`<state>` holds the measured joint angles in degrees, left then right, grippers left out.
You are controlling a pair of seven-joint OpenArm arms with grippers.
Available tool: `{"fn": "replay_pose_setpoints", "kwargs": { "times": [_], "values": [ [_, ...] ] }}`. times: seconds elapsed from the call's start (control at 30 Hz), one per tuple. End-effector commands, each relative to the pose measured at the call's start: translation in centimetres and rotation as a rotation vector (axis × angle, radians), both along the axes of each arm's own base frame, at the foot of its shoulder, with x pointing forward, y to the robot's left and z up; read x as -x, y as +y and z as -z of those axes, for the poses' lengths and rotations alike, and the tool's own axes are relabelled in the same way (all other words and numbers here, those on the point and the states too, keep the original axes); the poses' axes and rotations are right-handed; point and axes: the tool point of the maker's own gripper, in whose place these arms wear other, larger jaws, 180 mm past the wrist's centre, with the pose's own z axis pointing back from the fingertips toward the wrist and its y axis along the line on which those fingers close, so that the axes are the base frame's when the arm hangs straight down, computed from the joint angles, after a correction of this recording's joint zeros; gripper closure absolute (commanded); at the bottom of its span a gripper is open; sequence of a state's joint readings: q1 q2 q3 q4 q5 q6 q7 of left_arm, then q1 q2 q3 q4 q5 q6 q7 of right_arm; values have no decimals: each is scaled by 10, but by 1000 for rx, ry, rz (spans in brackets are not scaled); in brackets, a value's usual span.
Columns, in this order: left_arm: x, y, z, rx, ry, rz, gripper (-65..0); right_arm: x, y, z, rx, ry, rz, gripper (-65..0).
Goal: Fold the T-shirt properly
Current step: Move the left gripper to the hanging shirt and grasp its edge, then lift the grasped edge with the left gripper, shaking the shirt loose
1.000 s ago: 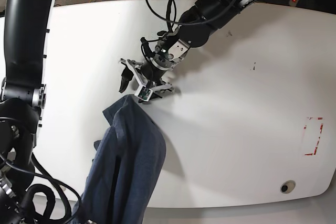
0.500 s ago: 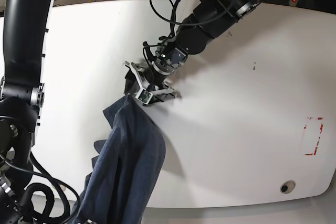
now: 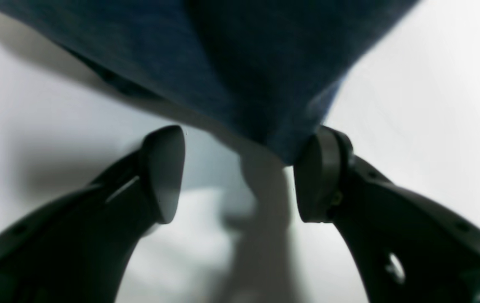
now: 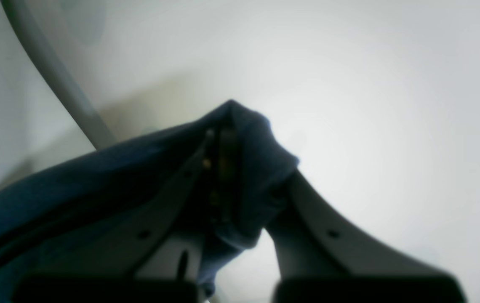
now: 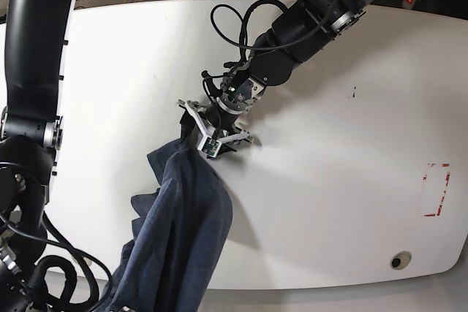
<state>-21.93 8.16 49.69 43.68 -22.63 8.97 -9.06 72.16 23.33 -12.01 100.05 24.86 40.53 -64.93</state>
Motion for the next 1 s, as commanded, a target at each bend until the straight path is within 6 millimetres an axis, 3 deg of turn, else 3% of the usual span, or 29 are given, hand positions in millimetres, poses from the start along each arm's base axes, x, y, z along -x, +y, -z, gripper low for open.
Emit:
{"fn": "replay_pose_setpoints", "kwargs": {
  "times": [0.0,0.17,0.27,0.37,0.6,0.97],
  "values": [
    [-11,-10,-23,38,-59,7,-372,8,1,-24,-20,-63,-13,0],
    [-21,1,-26,53,-55,-39,-335,8,1,-24,-20,-63,-13,0],
    [-27,8,-28,62,-54,-67,-182,8,2,-24,-21,-63,-16,0],
    [-29,9,-30,64,-57,-72,-78,8,7,-24,-24,-64,-29,0],
    [-29,7,-32,68,-61,-68,-11,9,11,-24,-27,-63,-38,0],
    [-26,7,-34,87,-59,-73,-7,9,11,-24,-27,-63,-38,0]
  ]
}}
